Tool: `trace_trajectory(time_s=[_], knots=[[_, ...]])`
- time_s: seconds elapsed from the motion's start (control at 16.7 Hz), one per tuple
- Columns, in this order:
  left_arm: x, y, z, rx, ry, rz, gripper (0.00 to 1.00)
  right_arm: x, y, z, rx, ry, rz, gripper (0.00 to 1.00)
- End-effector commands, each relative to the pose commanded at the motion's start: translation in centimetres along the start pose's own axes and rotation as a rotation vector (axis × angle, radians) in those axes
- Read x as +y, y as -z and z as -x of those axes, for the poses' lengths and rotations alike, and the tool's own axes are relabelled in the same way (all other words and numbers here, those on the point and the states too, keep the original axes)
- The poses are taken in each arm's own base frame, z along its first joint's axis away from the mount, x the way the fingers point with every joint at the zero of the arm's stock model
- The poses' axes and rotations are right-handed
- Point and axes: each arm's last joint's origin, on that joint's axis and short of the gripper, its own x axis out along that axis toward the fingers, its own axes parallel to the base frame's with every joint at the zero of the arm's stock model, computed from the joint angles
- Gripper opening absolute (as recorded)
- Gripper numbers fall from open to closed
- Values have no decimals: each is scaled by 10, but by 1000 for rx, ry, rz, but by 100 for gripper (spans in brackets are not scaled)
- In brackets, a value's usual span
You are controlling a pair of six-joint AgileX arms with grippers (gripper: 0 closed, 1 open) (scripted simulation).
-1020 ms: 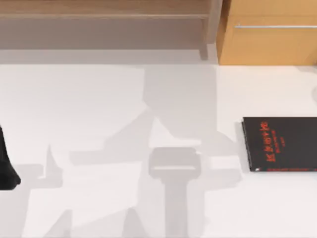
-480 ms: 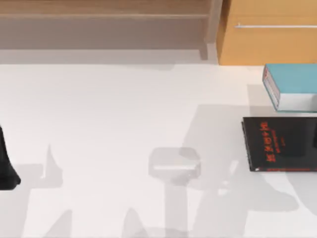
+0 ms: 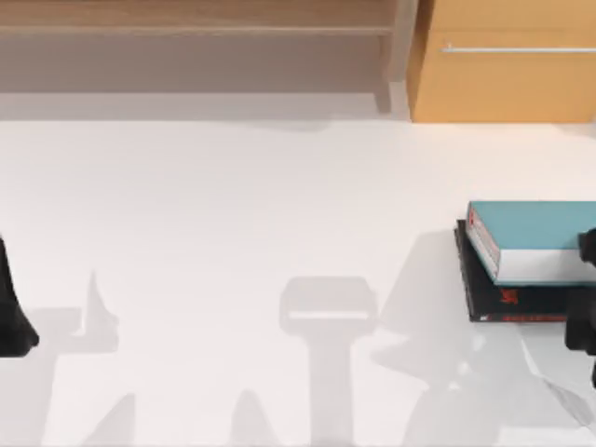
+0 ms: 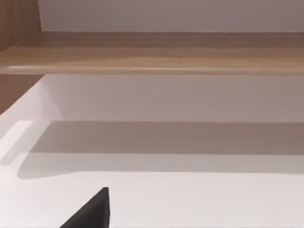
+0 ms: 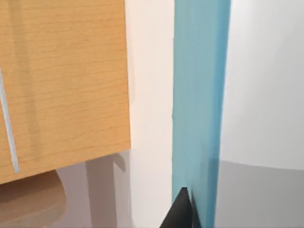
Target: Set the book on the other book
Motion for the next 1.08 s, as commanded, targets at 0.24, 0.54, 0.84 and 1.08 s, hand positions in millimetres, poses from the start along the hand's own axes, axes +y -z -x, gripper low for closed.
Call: trace_trajectory(time_s=[0.24, 0.54, 0.84, 1.08], knots=[[0, 0, 0, 0, 0, 0, 100, 1, 0, -4, -1, -1, -1, 0], [0, 0, 0, 0, 0, 0, 100, 1, 0, -5, 0, 0, 0, 8], [0, 0, 0, 0, 0, 0, 100, 1, 0, -5, 0, 0, 0, 45], [0, 0, 0, 0, 0, 0, 100, 1, 0, -5, 0, 0, 0, 75]])
